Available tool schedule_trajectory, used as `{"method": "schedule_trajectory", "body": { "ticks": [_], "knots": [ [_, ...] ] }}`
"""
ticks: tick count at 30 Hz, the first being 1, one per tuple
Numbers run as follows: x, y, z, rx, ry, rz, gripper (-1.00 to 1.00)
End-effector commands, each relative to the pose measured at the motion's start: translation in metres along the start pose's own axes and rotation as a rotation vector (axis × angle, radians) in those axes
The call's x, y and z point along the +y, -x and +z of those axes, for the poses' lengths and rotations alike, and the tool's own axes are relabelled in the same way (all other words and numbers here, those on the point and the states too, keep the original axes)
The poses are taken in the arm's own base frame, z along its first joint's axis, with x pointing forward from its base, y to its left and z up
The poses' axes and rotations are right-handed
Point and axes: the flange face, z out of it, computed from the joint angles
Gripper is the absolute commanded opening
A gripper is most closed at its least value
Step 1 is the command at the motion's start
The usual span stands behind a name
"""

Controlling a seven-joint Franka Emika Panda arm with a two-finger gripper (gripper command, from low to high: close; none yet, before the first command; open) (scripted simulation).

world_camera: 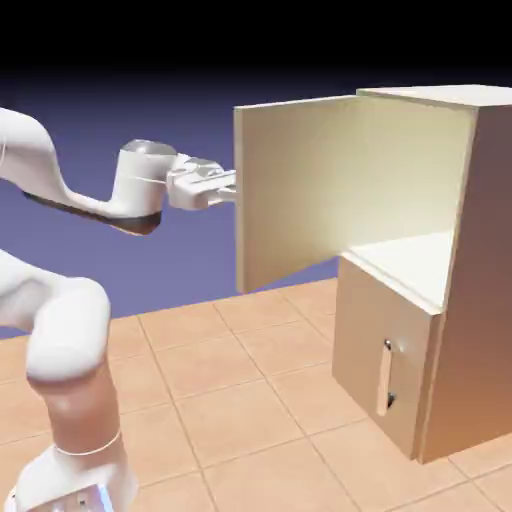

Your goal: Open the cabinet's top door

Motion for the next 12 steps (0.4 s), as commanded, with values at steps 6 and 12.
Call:
{"method": "schedule_trajectory", "body": {
  "ticks": [6, 12],
  "knots": [
    [-0.019, 0.018, -0.035, 0.114, 0.115, 0.000, -1.00],
    [-0.030, 0.029, -0.052, 0.173, 0.173, 0.000, 1.00]
  ]
}}
